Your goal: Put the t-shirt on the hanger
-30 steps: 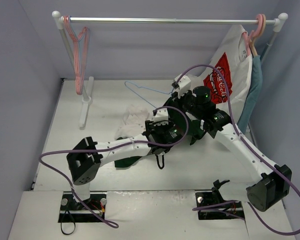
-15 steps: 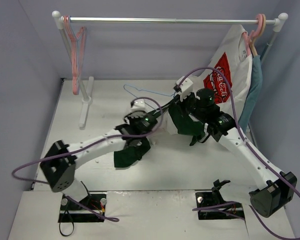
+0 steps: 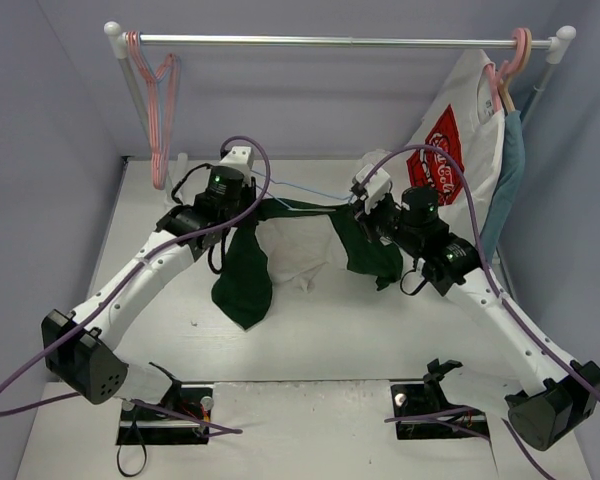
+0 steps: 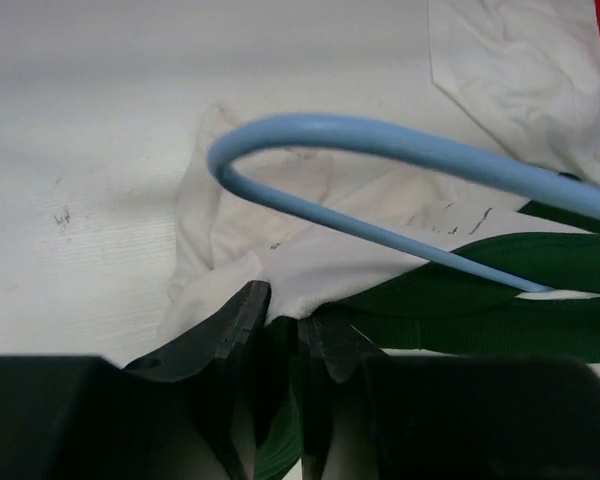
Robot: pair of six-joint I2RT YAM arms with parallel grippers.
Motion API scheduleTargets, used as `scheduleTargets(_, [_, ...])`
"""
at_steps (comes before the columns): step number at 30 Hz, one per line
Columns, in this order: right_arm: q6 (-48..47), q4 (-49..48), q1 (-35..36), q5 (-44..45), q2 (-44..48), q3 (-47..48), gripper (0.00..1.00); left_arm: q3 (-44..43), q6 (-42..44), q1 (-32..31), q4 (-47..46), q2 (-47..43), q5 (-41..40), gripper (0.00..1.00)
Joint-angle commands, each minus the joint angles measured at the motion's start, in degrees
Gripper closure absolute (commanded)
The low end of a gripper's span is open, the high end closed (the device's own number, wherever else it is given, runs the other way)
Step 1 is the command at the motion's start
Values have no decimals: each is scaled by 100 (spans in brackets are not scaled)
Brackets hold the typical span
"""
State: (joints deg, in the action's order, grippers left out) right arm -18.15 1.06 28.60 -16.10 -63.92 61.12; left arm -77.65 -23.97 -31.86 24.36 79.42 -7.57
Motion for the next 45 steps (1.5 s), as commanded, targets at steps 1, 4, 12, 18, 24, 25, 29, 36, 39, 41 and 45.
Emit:
scheduleTargets(1, [-241, -466, 5, -34, 283, -21, 100, -452, 322, 267, 489, 4, 511, 82])
scheduleTargets(4, [-312, -466, 5, 71, 310, -83, 100, -401, 340, 469, 561, -40, 757, 72])
scheduleTargets(12, [-57, -572, 5, 335, 126, -57, 100, 435, -415, 540, 16, -427, -216, 47])
scheduleTargets(18, [110, -607, 14, 581, 20, -65, 100, 600, -1092, 444, 61, -646, -553, 45])
scheduleTargets(24, [189, -695, 14, 713, -68, -145, 100, 1075, -1856, -381, -202, -1095, -744, 46])
scheduleTargets(25, [215, -704, 14, 731, -85, -145, 100, 1250, -1953, -565, -299, -1130, -867, 47])
scheduleTargets(29, [286, -739, 14, 696, -138, -127, 100, 1515, -2358, -1156, -835, -937, -1246, 48])
scheduleTargets(36, [295, -677, 32, 643, -121, -57, 100, 1560, -2367, -1358, -1820, -34, -1185, 49])
scheduleTargets(39, [286, -642, 23, 660, -94, -65, 100, 1437, -2350, -1376, -1961, 248, -1133, 49])
scheduleTargets(41, [277, -616, 32, 661, -68, -65, 100, 1393, -2341, -1385, -2075, 337, -1071, 49])
scheduleTargets(45, [251, -607, 23, 687, -59, -92, 100, 1384, -2349, -1385, -2207, 513, -1088, 49])
